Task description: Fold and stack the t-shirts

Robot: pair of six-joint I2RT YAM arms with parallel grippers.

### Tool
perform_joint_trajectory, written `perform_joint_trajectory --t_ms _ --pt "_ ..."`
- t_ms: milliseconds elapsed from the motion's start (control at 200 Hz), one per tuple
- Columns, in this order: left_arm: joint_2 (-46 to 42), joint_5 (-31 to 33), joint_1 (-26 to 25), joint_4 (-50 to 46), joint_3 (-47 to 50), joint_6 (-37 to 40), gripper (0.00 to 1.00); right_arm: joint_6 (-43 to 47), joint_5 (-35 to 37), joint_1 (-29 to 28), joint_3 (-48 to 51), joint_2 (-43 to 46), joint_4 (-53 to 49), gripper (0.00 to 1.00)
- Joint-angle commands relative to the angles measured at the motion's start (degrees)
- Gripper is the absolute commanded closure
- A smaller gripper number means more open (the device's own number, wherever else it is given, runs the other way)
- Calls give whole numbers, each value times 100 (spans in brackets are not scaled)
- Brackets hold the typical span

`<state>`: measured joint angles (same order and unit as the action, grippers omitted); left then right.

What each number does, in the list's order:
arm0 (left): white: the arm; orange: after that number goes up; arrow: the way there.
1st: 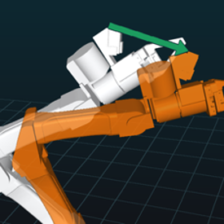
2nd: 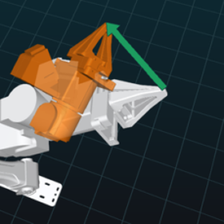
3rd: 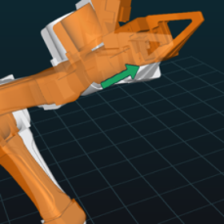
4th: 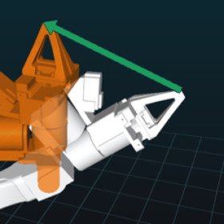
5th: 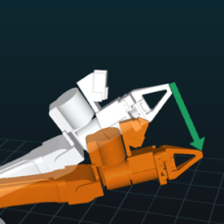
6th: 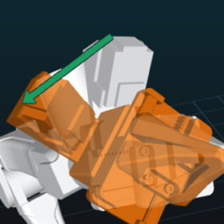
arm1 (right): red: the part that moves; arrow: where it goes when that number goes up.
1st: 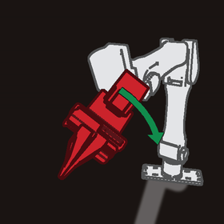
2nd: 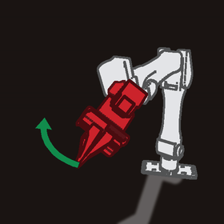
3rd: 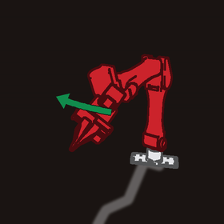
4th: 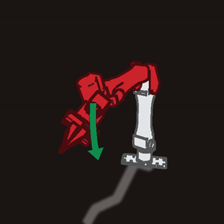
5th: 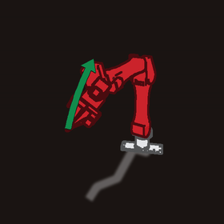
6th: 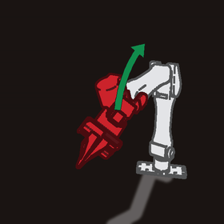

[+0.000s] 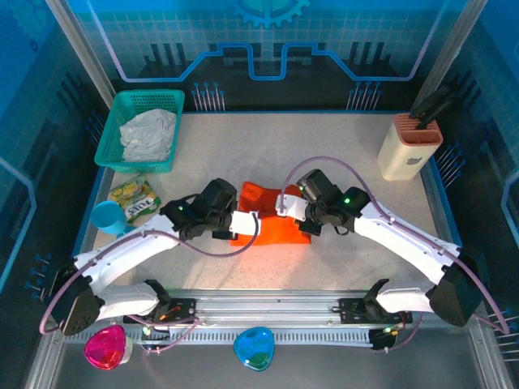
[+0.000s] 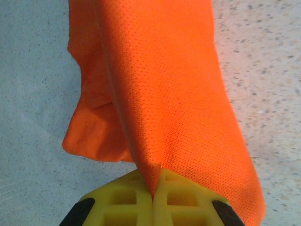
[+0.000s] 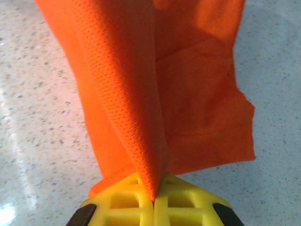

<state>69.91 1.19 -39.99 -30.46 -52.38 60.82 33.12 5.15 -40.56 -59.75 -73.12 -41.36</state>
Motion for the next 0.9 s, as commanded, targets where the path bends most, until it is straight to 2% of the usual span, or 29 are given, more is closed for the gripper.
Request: perform_joint_trajectory --t_ms 0,170,355,626,896 --pt "251 -175 258 73 -440 338 100 -21 15 353 -305 -66 77 100" --pt "1098 -514 572 45 -1170 621 100 112 -376 817 -445 -407 326 100" --pt "2204 -816 897 -54 -2025 889 100 252 -678 1244 -786 -1161 582 100" --pt "3537 -919 1096 -27 -2856 1118 100 232 -778 1583 -1334 -2269 607 100" --pt "4379 -832 1204 647 -3225 1198 100 -52 -648 1772 -1470 -2983 864 100"
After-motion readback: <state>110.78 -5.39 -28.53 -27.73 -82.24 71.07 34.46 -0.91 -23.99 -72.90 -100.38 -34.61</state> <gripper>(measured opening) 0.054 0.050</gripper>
